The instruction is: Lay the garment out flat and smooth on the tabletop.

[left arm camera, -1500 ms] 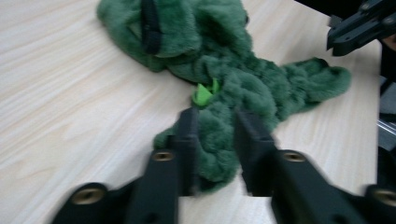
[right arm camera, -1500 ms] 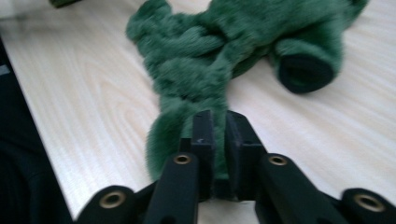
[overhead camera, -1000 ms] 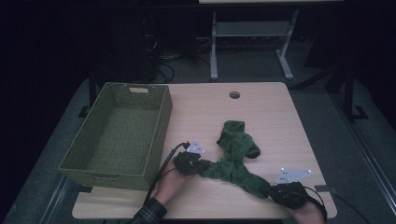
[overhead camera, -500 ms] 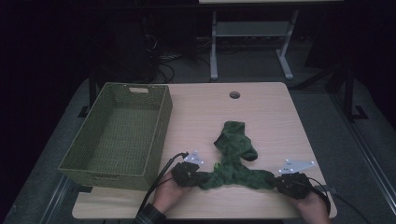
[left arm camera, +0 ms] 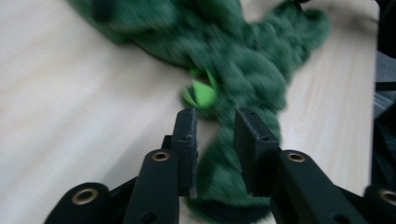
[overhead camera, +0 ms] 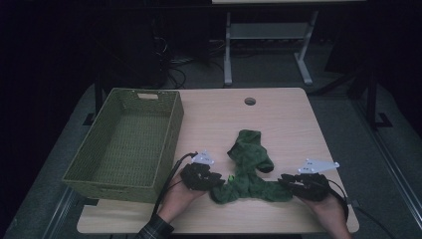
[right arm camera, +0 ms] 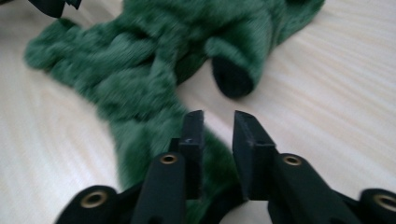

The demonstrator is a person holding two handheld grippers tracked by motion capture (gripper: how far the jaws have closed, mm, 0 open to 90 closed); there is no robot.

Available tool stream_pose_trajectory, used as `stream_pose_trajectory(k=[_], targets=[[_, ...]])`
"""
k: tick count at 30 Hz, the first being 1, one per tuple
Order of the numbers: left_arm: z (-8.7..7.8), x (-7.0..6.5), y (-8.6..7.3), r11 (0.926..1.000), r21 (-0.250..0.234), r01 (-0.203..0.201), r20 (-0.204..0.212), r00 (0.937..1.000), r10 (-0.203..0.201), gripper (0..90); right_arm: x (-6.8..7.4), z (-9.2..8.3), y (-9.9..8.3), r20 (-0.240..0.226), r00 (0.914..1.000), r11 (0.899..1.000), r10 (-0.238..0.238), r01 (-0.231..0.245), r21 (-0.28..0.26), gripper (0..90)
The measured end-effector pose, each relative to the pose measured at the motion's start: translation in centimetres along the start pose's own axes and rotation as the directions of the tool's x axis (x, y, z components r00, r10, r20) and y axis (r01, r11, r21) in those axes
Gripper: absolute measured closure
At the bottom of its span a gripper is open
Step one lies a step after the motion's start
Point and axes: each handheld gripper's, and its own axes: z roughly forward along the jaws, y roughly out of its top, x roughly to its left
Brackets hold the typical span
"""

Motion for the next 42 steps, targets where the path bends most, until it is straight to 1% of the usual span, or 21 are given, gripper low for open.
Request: stream_pose_trajectory(k=[3, 5, 7, 10, 13, 16, 19, 23, 25, 26, 27, 29, 31, 32, 34, 35, 37, 39, 40, 41, 42], targets=[[0.3, 1.1, 1.3, 0.9998, -0.022, 0.002, -0.006, 1.0, -0.002, 61.4, -0.7, 0.8, 0.6, 0.003, 0.9997, 1.0, 0.023, -0.023, 0.005, 67.2], [0.5, 1.7, 1.9, 0.9997, -0.025, 0.002, -0.007, 1.0, -0.002, 57.4, -1.1, 1.4, 1.0, 0.009, 0.9994, 0.999, 0.034, -0.034, 0.006, 65.3], [0.8, 2.3, 2.7, 0.9997, -0.024, -0.005, -0.02, 0.9998, 0.005, 54.3, -1.5, 2.0, 1.1, 0.0, 0.9991, 0.999, 0.042, -0.042, 0.005, 62.6], [1.2, 3.3, 3.8, 0.9993, -0.038, -0.004, -0.025, 0.9997, 0.003, 50.9, -1.9, 2.9, 1.2, 0.007, 0.9987, 0.998, 0.051, -0.052, 0.031, 62.4], [1.6, 3.9, 4.6, 0.9985, -0.054, -0.007, -0.025, 0.9997, 0.005, 49.9, -2.1, 3.5, 1.3, -0.003, 0.9986, 0.998, 0.052, -0.052, 0.043, 62.5], [2.2, 4.5, 5.5, 0.9976, -0.069, 0.003, -0.016, 0.9999, -0.004, 48.7, -2.1, 4.0, 1.3, -0.016, 0.9988, 0.998, 0.046, -0.045, 0.053, 62.7], [3.0, 4.9, 6.3, 0.9974, -0.072, 0.011, -0.004, 0.9999, -0.011, 47.0, -2.0, 4.3, 1.4, -0.022, 0.9991, 0.998, 0.037, -0.035, 0.059, 63.5], [4.1, 5.3, 7.1, 0.997, -0.074, 0.023, 0.012, 0.9997, -0.022, 45.8, -2.0, 4.5, 1.5, -0.029, 0.9986, 0.997, 0.044, -0.042, 0.063, 64.9], [4.5, 5.4, 7.3, 0.9972, -0.071, 0.021, 0.023, 0.9995, -0.02, 45.9, -2.1, 4.6, 1.5, -0.035, 0.9982, 0.997, 0.05, -0.047, 0.062, 66.4], [4.7, 5.5, 7.4, 0.9979, -0.062, 0.018, 0.034, 0.9993, -0.016, 46.7, -2.1, 4.7, 1.5, -0.035, 0.9981, 0.997, 0.051, -0.048, 0.063, 67.6], [4.9, 5.4, 7.4, 0.9983, -0.056, 0.016, 0.037, 0.9992, -0.014, 50.4, -2.1, 4.7, 1.5, -0.037, 0.9978, 0.997, 0.054, -0.052, 0.063, 69.7], [5.1, 5.4, 7.3, 0.9989, -0.046, 0.007, 0.038, 0.9993, -0.005, 60.7, -2.2, 4.8, 1.6, -0.039, 0.9981, 0.997, 0.049, -0.046, 0.059, 74.2], [5.1, 5.4, 7.3, 0.9992, -0.039, 0.003, 0.039, 0.9992, -0.001, 75.6, -2.2, 4.9, 1.6, -0.037, 0.9983, 0.997, 0.045, -0.043, 0.062, 79.2], [5.0, 5.4, 7.2, 0.9994, -0.035, 0.003, 0.042, 0.9991, -0.001, 81.1, -2.2, 4.8, 1.6, -0.037, 0.9981, 0.997, 0.049, -0.047, 0.067, 80.4], [4.8, 5.3, 7.2, 0.999, -0.043, 0.009, 0.04, 0.9992, -0.007, 84.2, -2.1, 4.7, 1.8, -0.029, 0.9986, 0.997, 0.045, -0.042, 0.071, 81.9], [4.5, 5.4, 7.2, 0.999, -0.044, 0.002, 0.038, 0.9993, 0.0, 84.7, -2.2, 4.7, 1.9, -0.028, 0.999, 0.998, 0.034, -0.032, 0.062, 82.1], [4.0, 5.2, 7.2, 0.9978, -0.066, 0.01, 0.029, 0.9995, -0.008, 85.3, -2.2, 4.5, 2.2, -0.022, 0.9992, 0.998, 0.032, -0.031, 0.057, 82.4], [3.1, 5.1, 7.1, 0.9961, -0.087, 0.015, 0.02, 0.9997, -0.013, 85.6, -2.2, 4.3, 2.6, -0.011, 0.9997, 0.998, 0.024, -0.023, 0.053, 82.6], [2.8, 5.1, 7.1, 0.996, -0.089, 0.011, 0.015, 0.9998, -0.01, 85.7, -2.3, 4.1, 2.8, -0.003, 1.0, 0.999, 0.008, -0.007, 0.04, 82.6], [2.3, 5.0, 6.9, 0.9946, -0.101, 0.023, 0.007, 0.9997, -0.023, 85.8, -2.2, 4.0, 2.9, 0.0, 0.9999, 0.999, 0.017, -0.017, 0.032, 82.6], [2.1, 5.0, 6.9, 0.9947, -0.1, 0.024, 0.005, 0.9997, -0.023, 85.8, -2.3, 3.8, 3.2, 0.002, 1.0, 0.999, 0.009, -0.009, 0.034, 82.6]])
